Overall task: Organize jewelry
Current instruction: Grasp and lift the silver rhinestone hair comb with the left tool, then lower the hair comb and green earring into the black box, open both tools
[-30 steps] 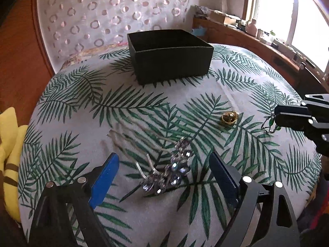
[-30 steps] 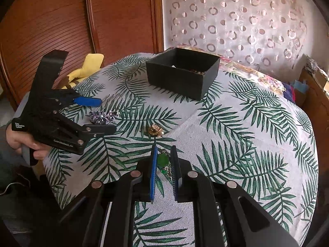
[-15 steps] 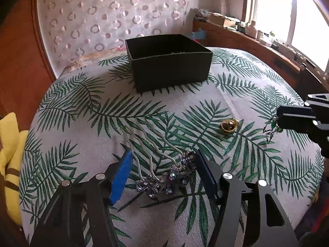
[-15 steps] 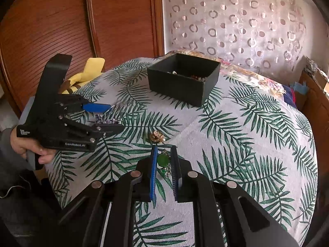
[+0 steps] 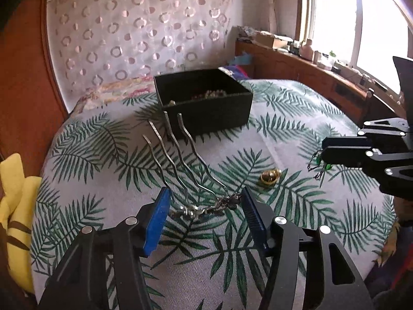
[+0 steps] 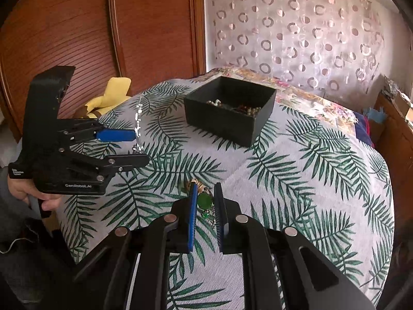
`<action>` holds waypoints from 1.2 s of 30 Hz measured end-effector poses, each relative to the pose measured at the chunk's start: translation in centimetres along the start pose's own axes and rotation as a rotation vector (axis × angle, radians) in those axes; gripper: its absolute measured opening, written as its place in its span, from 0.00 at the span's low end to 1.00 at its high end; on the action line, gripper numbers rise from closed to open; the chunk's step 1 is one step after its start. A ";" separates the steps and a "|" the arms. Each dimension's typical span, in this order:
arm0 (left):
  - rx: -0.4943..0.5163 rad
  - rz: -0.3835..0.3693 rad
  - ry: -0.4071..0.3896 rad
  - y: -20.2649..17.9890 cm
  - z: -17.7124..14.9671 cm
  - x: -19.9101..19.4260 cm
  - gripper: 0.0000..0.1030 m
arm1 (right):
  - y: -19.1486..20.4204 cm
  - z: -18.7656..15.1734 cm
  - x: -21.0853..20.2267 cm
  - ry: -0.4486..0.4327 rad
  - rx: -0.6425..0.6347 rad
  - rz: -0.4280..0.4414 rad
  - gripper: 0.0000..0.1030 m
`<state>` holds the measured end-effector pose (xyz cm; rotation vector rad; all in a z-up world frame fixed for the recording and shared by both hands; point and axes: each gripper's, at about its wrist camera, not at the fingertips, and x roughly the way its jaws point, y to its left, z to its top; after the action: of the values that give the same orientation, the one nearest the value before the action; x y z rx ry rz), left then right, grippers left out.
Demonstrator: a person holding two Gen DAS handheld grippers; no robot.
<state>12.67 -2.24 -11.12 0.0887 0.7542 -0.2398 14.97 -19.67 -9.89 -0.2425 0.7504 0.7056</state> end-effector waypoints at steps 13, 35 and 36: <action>0.018 0.014 -0.099 1.0 6.3 -0.2 0.52 | -2.4 6.7 0.1 -0.105 0.009 -0.038 0.14; -0.037 0.013 -0.062 3.8 12.9 6.0 0.53 | -5.6 14.0 4.4 -0.111 0.058 -0.040 0.14; -0.037 0.021 -0.066 4.0 12.8 5.9 0.54 | -5.8 14.1 4.8 -0.106 0.062 -0.039 0.14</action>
<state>26.36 -1.60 -5.88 0.0533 0.6918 -0.2076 28.90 -15.39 -3.37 -0.1615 0.6638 0.6520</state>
